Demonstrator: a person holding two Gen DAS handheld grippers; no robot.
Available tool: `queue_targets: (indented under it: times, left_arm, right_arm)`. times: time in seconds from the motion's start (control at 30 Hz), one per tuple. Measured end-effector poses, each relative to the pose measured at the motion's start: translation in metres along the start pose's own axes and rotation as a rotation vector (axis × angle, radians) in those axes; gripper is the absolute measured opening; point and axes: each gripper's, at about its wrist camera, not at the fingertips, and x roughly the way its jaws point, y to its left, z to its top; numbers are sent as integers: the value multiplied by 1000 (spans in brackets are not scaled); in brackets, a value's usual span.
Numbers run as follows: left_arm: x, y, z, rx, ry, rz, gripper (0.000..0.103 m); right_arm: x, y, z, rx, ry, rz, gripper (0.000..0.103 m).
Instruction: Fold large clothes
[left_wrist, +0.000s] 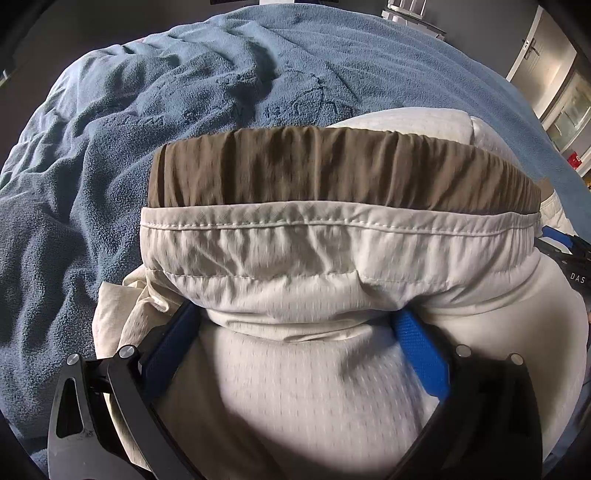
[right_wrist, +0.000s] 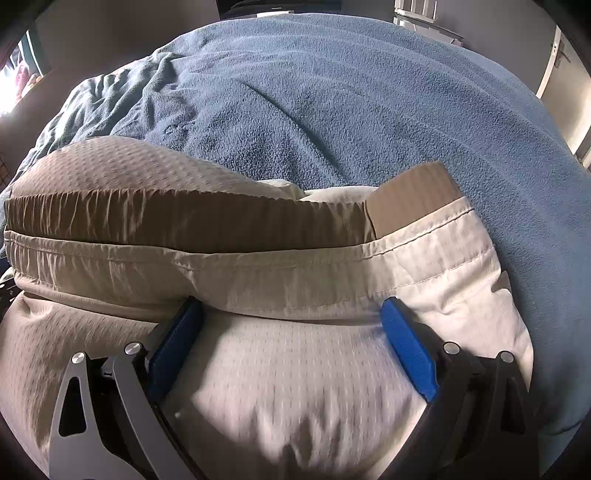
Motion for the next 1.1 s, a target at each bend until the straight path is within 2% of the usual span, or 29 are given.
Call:
queue_targets:
  times: [0.13, 0.2, 0.27, 0.33, 0.43, 0.5, 0.63, 0.77, 0.93, 1.1]
  left_arm:
    - [-9, -1, -2, 3, -51, 3, 98]
    - [-25, -2, -4, 3, -81, 2, 97]
    - [-44, -4, -6, 11, -120, 5, 96]
    - [-67, -11, -7, 34, -196, -30, 96]
    - [-85, -28, 3, 57, -269, -85, 96]
    - [-75, -42, 14, 73, -248, -71, 96]
    - [-47, -57, 33, 82, -208, 16, 98]
    - [-24, -48, 43, 23, -178, 23, 98]
    - [1, -51, 44, 41, -89, 57, 98]
    - [21, -44, 50, 21, -11, 30, 99]
  right_arm:
    - [-10, -1, -4, 16, -26, 11, 92]
    - [-28, -6, -8, 49, -41, 33, 92]
    - [-55, -9, -19, 68, -101, 74, 92]
    - [-84, -11, -33, 51, -167, 112, 92]
    - [-102, -5, -52, -7, -194, 148, 92]
    - [-99, 2, -60, -21, -158, 158, 92]
    - [-91, 15, -73, -66, -139, 140, 92]
    - [-75, 19, -85, -90, -102, 131, 93]
    - [-69, 28, -91, -125, -103, 93, 94]
    - [-65, 34, -90, -150, -98, 65, 94]
